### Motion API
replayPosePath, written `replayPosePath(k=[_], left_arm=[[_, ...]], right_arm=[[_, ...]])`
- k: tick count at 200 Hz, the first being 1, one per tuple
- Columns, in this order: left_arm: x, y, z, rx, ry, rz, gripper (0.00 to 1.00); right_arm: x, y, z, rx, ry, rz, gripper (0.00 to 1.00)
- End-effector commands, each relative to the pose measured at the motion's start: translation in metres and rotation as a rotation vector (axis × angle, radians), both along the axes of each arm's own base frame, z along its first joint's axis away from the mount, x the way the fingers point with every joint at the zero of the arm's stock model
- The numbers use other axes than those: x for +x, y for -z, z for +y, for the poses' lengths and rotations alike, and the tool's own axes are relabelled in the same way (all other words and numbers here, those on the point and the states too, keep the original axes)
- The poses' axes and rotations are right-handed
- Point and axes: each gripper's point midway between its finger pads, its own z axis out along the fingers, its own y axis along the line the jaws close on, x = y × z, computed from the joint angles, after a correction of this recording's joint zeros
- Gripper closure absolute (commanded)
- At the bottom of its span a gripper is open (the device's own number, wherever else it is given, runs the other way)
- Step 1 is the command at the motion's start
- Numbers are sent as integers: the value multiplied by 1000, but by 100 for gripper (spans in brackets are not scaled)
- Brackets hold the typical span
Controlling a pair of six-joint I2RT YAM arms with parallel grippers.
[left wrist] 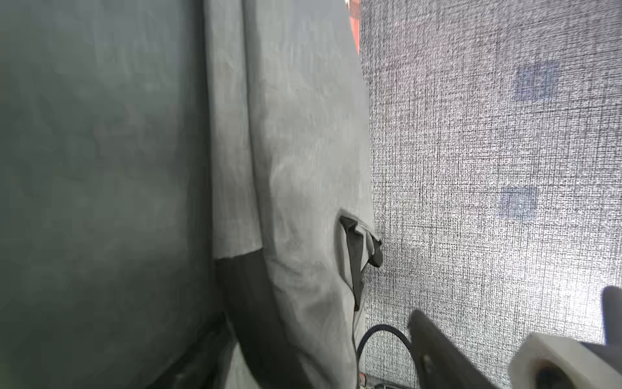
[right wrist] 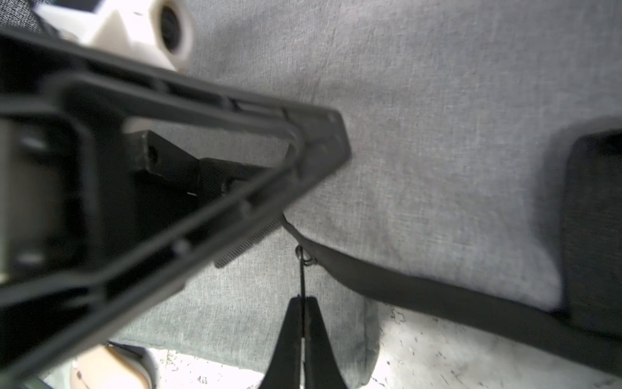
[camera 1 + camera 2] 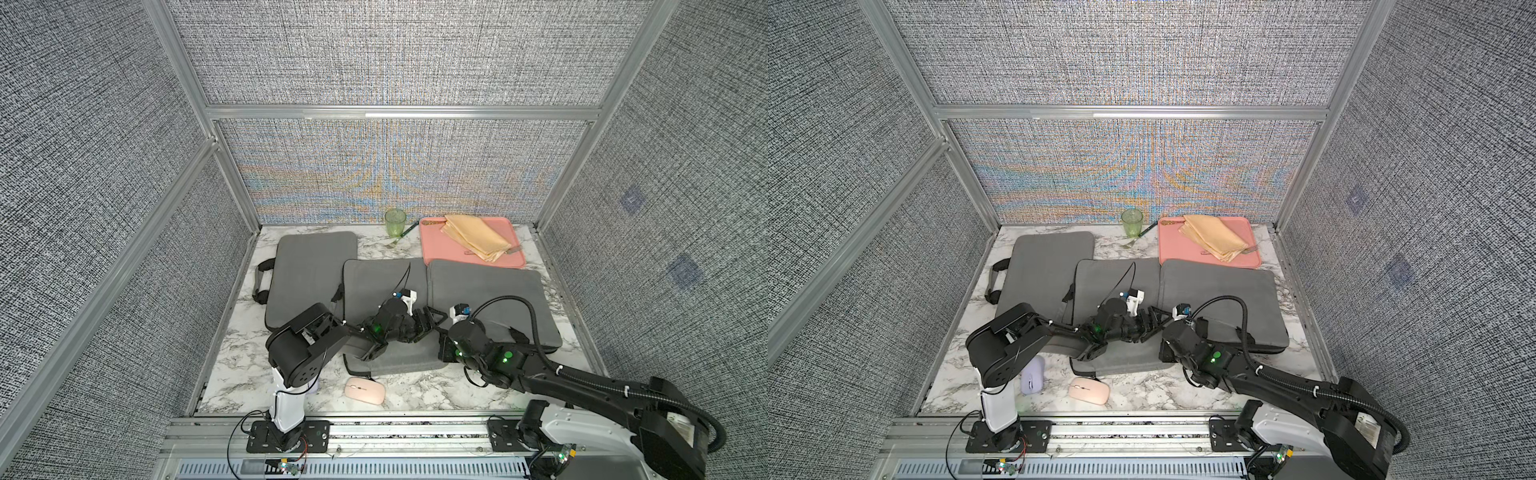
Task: Put the mouse into the laptop bag
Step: Zip the zipper on the zippered laptop bag.
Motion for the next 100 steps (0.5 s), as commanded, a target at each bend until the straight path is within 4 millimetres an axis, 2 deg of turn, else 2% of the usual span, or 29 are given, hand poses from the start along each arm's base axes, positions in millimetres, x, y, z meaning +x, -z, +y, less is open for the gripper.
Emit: replayPosePath(k=[1, 19, 26, 62, 100], left_arm=[[0, -10, -5, -53, 10, -13, 53], [3, -11, -4, -46, 1, -27, 89], [5, -11, -3, -41, -3, -33, 99], [26, -22, 13, -60, -27, -45, 100], [58, -38, 31, -91, -47, -62, 100]], right_arm=[[5, -12, 10, 48, -18, -42, 100], [5, -9, -1, 32, 31, -38, 100], [7, -6, -8, 22, 64, -35, 100], [3, 19, -56, -23, 231, 63, 100], [-8, 31, -98, -26, 384, 118, 100]])
